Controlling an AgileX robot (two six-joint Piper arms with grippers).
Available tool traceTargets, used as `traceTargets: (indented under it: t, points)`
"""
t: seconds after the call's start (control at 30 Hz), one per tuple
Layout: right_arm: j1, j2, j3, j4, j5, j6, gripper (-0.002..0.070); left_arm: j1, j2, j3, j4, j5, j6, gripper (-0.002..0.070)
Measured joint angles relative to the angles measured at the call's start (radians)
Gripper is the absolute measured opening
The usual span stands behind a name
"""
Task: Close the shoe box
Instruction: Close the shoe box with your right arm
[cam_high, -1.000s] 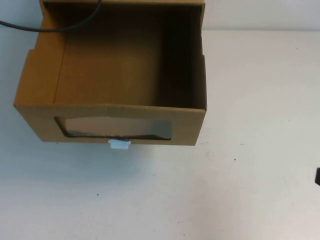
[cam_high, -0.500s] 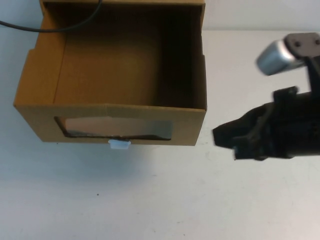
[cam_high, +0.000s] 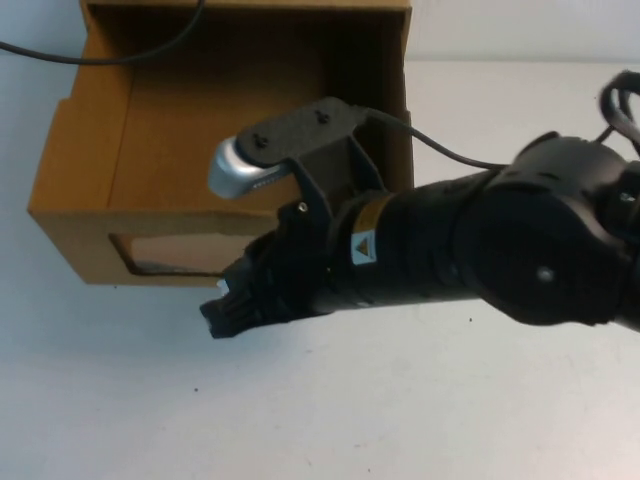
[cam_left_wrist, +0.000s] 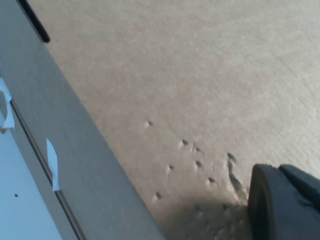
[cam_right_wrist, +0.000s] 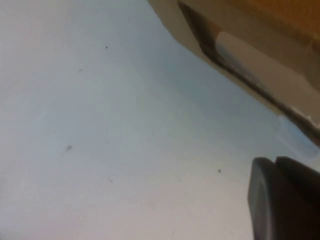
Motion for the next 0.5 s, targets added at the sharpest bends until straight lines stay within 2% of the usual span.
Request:
traceTargets:
  t: [0.3, 0.5]
  points:
    - [0.0, 0.137, -0.159, -0.088, -0.007, 0.002, -0.0011, 0.0, 0.0, 0.0, 0.0, 0.003, -0.004, -0.0005]
    - [-0.015, 0.169, -0.195, -0.095, -0.034, 0.002, -0.0011, 0.0, 0.0, -0.001, -0.001, 0.006, -0.005, -0.0005]
